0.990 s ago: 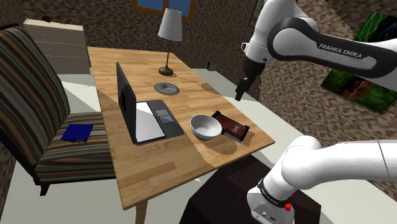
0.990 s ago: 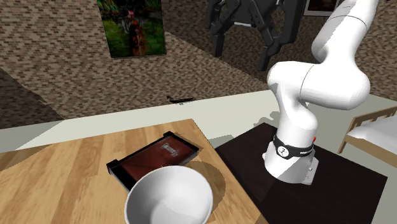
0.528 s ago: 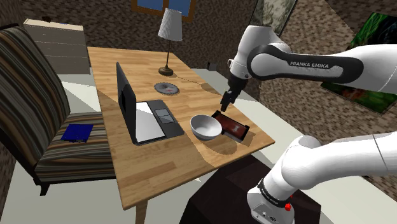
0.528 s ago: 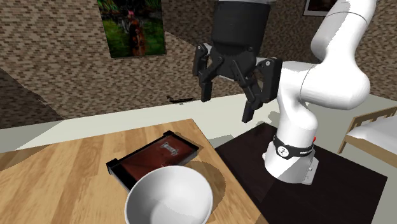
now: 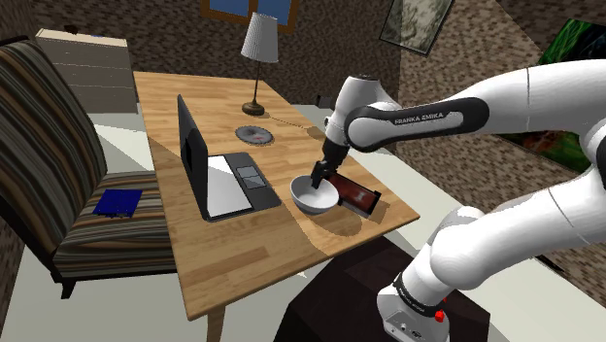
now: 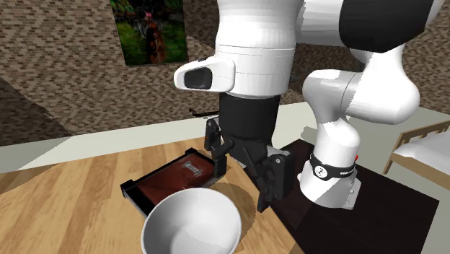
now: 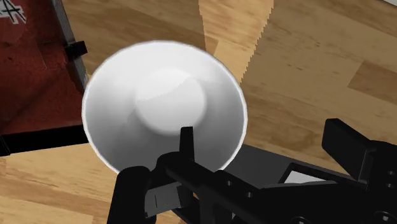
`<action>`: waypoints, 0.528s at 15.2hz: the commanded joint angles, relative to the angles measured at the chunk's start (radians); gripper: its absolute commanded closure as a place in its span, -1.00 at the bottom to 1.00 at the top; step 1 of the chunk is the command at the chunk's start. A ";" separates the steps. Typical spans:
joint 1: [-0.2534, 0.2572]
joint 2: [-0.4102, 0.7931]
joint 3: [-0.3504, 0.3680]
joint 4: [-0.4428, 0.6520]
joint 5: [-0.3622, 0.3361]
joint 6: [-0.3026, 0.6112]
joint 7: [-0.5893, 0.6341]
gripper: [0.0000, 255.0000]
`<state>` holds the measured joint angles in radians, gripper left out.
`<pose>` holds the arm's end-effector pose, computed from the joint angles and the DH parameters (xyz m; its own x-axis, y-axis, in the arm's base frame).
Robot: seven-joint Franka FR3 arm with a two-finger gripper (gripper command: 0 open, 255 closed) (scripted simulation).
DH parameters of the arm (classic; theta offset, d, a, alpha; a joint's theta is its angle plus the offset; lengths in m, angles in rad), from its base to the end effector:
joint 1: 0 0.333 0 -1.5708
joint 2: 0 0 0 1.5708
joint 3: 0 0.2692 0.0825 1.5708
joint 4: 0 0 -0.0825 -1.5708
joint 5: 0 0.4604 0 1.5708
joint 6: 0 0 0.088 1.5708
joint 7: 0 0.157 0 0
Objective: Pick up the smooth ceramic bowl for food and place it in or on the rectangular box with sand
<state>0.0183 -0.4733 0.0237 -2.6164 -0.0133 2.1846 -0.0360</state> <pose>0.4766 0.0172 0.2770 0.9957 0.0834 0.0404 0.0825 -0.9963 0.0234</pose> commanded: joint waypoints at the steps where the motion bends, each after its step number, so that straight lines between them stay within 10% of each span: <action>1: 0.006 0.075 -0.001 0.000 0.016 0.082 0.005 -1.00; 8: 0.018 0.243 0.000 -0.007 0.050 0.267 0.005 -1.00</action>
<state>0.0357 -0.2423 0.0227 -2.6195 0.0354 2.4344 -0.0311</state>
